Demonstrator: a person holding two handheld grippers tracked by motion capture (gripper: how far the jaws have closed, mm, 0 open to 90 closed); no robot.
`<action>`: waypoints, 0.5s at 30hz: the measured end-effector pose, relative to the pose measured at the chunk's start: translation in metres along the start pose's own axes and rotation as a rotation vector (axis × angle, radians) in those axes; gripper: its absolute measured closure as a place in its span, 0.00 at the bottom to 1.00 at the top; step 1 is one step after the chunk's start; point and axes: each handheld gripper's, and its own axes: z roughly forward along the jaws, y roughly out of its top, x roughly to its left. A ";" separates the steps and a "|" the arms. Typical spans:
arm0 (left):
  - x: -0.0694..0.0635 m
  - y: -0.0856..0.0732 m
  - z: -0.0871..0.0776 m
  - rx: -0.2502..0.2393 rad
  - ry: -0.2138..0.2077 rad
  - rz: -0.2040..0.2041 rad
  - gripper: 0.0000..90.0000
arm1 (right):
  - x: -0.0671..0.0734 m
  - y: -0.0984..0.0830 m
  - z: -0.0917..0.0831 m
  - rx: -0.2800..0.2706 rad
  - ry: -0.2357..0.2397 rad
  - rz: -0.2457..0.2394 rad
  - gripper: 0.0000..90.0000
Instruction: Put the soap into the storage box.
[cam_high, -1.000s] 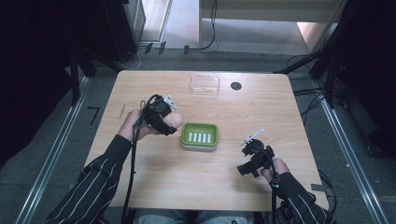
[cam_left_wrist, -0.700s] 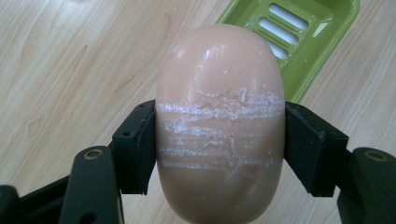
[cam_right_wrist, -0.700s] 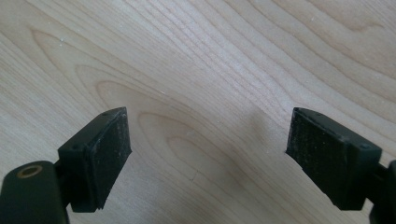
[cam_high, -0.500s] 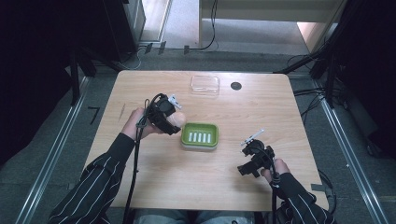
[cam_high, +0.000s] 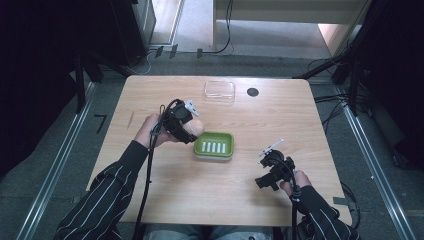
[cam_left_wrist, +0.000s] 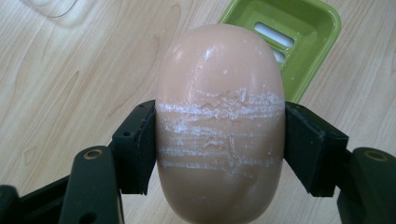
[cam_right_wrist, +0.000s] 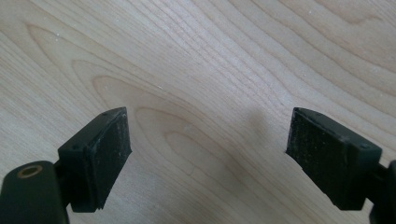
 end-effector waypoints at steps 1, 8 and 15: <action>-0.001 0.001 0.000 -0.005 -0.002 -0.001 0.37 | 0.000 0.000 0.000 0.001 0.000 0.000 0.16; -0.003 0.007 0.003 -0.004 -0.008 0.018 0.37 | -0.001 -0.001 0.000 0.001 0.002 0.000 0.16; -0.005 0.010 0.005 -0.007 -0.013 0.034 0.37 | -0.001 -0.001 0.000 -0.001 0.000 0.015 0.16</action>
